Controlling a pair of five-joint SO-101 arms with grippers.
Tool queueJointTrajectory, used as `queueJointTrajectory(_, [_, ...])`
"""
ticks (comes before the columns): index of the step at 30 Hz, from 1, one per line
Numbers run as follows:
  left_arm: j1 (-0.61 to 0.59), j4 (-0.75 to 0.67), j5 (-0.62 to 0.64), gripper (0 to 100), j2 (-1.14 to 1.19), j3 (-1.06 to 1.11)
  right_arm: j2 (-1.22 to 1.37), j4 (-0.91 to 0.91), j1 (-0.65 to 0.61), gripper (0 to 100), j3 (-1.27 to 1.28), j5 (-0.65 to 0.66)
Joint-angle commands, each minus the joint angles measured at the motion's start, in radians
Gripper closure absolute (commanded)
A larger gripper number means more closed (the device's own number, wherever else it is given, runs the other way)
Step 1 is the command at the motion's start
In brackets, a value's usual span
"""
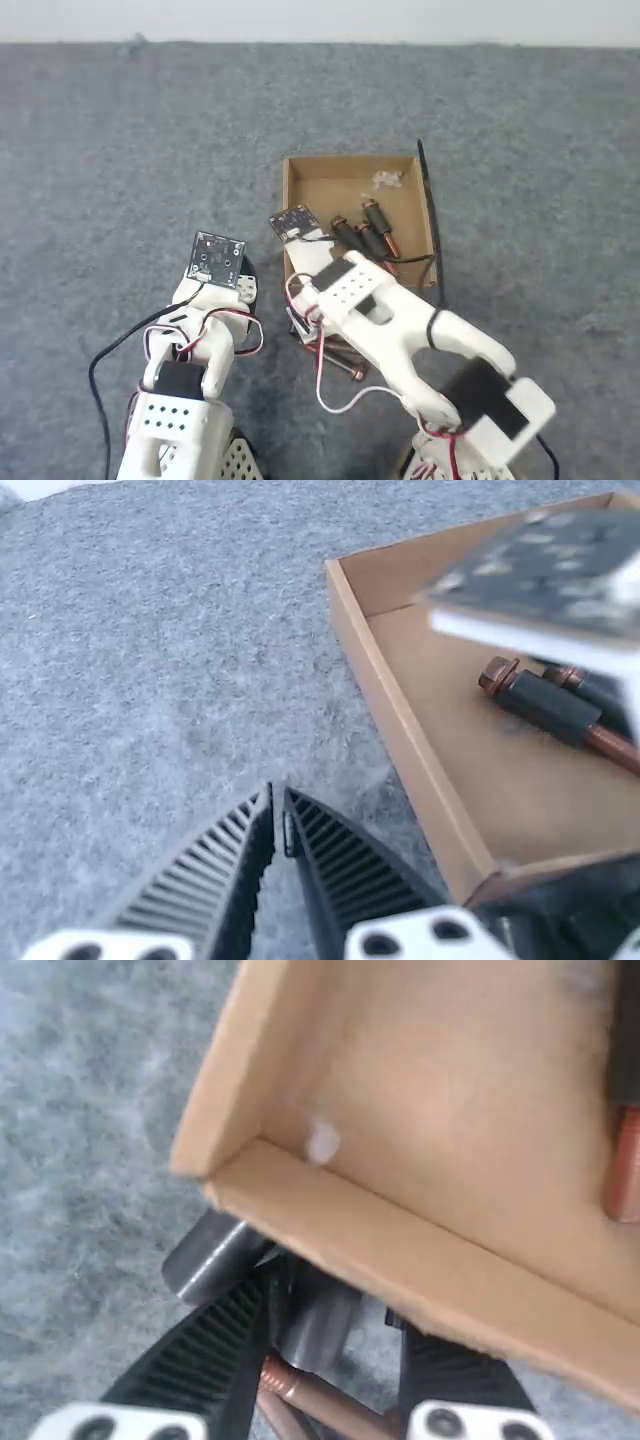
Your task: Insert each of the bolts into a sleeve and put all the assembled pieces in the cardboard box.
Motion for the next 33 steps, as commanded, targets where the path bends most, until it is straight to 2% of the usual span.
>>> queueJointTrajectory(1, [0.002, -0.021, -0.009, 99, -0.011, -0.008, 0.024, 0.031, 0.016, 85.4, -0.068, 0.020])
queueJointTrajectory(3, [0.002, -0.021, -0.009, 99, -0.011, -0.008, 0.018, 0.031, 0.016, 87.1, -0.064, 0.020])
queueJointTrajectory(6, [0.000, -0.021, -0.009, 99, -0.011, -0.008, 0.013, 0.038, 0.016, 99.1, -0.064, 0.021])
queueJointTrajectory(15, [-0.002, -0.021, -0.009, 99, -0.011, -0.008, -0.067, 0.148, 0.131, 99.2, -0.058, 0.092])
queueJointTrajectory(20, [0.000, -0.021, -0.009, 99, -0.011, -0.008, -0.242, 0.254, 0.349, 99.2, -0.032, 0.094])
queueJointTrajectory(25, [0.002, -0.021, -0.009, 99, -0.011, -0.008, -0.378, 0.202, 0.575, 99.2, 0.069, 0.144])
queueJointTrajectory(33, [0.000, -0.020, -0.011, 99, -0.011, -0.008, -0.418, 0.130, 0.839, 99.2, 0.124, 0.143])
